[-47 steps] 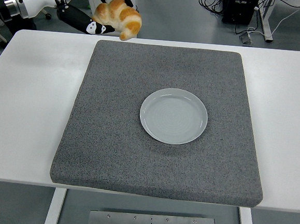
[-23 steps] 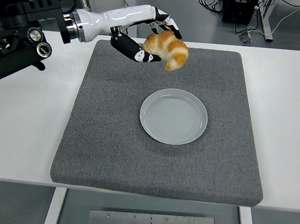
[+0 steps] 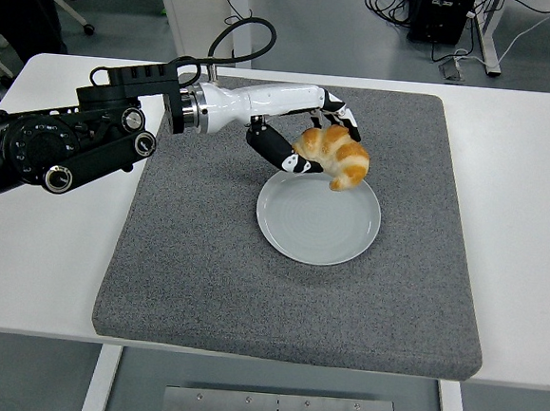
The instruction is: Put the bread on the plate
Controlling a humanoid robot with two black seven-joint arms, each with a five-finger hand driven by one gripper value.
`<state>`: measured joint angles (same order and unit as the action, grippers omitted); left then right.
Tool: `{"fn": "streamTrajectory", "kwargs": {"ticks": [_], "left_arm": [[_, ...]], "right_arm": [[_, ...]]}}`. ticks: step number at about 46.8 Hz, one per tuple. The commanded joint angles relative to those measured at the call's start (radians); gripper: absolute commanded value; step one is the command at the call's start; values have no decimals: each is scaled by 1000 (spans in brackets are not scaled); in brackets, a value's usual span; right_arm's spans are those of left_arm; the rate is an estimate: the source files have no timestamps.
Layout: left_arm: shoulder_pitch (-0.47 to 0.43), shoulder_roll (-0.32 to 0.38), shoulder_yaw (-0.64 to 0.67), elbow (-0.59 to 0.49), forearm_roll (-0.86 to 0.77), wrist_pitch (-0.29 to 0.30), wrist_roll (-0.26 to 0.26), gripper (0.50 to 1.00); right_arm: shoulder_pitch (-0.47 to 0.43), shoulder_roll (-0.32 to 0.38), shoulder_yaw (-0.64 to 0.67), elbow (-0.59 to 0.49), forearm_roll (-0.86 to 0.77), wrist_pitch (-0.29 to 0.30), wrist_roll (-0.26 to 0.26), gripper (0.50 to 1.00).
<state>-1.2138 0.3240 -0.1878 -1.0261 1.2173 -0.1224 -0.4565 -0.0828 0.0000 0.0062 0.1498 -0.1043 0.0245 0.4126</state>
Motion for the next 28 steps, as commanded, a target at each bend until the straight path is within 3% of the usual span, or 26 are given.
{"fn": "streamTrajectory", "kwargs": {"ticks": [1, 9, 20, 28], "left_arm": [[11, -3, 1, 0, 21, 4, 1, 557], [25, -23, 24, 4, 71, 46, 1, 557], [26, -49, 140, 26, 79, 173, 2, 558], [39, -59, 154, 41, 79, 199, 2, 558]], "right_arm": [[0, 0, 0, -1, 0, 0, 0, 1000], [0, 0, 0, -1, 0, 0, 0, 1000], [0, 0, 0, 1, 0, 0, 0, 1000], [0, 0, 0, -1, 0, 0, 0, 1000]]}}
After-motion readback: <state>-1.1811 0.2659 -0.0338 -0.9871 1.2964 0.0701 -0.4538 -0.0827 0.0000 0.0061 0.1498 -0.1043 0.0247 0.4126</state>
